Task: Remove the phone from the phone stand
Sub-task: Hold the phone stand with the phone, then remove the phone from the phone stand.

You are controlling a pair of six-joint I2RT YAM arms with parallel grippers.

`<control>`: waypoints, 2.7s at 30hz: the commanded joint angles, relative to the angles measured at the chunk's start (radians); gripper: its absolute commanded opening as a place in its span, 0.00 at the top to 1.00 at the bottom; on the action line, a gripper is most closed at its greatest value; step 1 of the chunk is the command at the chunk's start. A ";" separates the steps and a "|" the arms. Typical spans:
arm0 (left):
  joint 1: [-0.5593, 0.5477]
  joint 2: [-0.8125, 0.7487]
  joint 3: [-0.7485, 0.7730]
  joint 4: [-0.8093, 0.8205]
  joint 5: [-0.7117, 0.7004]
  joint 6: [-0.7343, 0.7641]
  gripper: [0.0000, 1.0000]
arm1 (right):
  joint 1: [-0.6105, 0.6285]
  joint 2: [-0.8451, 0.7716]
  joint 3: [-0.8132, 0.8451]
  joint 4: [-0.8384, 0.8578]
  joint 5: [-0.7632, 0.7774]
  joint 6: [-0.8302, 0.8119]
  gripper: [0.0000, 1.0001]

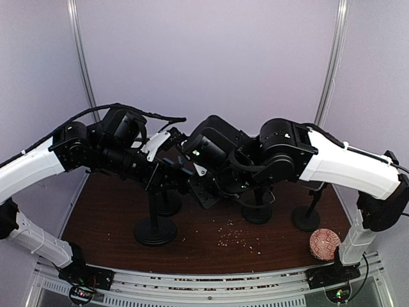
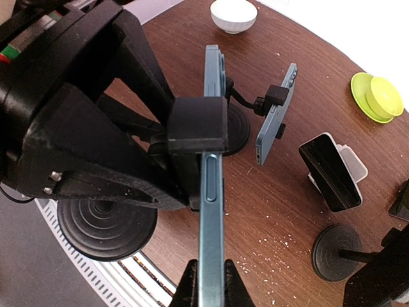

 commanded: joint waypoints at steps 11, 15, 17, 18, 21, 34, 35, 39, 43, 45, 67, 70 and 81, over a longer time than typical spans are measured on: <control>0.087 -0.069 -0.019 0.148 0.071 -0.194 0.91 | 0.016 -0.186 -0.183 0.355 -0.150 -0.071 1.00; 0.082 -0.028 0.030 0.098 0.067 -0.151 0.86 | 0.017 -0.173 -0.160 0.325 -0.129 -0.063 1.00; 0.062 -0.003 0.062 0.059 0.051 -0.101 0.79 | 0.016 -0.160 -0.129 0.292 -0.105 -0.054 1.00; 0.048 0.010 0.077 0.038 0.043 -0.071 0.73 | 0.017 -0.153 -0.112 0.280 -0.099 -0.054 1.00; 0.033 0.050 0.112 -0.025 0.037 -0.021 0.61 | 0.017 -0.136 -0.068 0.258 -0.090 -0.052 1.00; 0.011 0.137 0.155 -0.049 0.078 0.013 0.40 | 0.006 -0.101 0.052 0.216 -0.041 -0.011 1.00; 0.006 0.144 0.161 -0.048 0.086 0.010 0.40 | 0.004 -0.098 0.060 0.216 -0.041 -0.004 1.00; 0.002 0.142 0.161 -0.005 0.141 0.008 0.38 | -0.011 -0.093 0.072 0.207 -0.034 0.028 1.00; 0.002 0.135 0.155 0.003 0.110 0.009 0.63 | -0.018 -0.105 0.062 0.233 -0.054 0.035 1.00; 0.002 0.131 0.158 0.006 0.090 0.009 0.76 | -0.020 -0.108 0.056 0.245 -0.070 0.036 1.00; 0.189 -0.014 0.043 0.119 0.211 -0.189 1.00 | -0.029 -0.271 -0.261 0.375 -0.128 -0.081 1.00; 0.189 0.016 0.091 0.096 0.221 -0.186 1.00 | -0.029 -0.256 -0.244 0.382 -0.140 -0.083 1.00; 0.117 0.113 0.241 -0.175 -0.021 0.017 1.00 | -0.038 -0.182 -0.089 0.291 -0.171 -0.045 1.00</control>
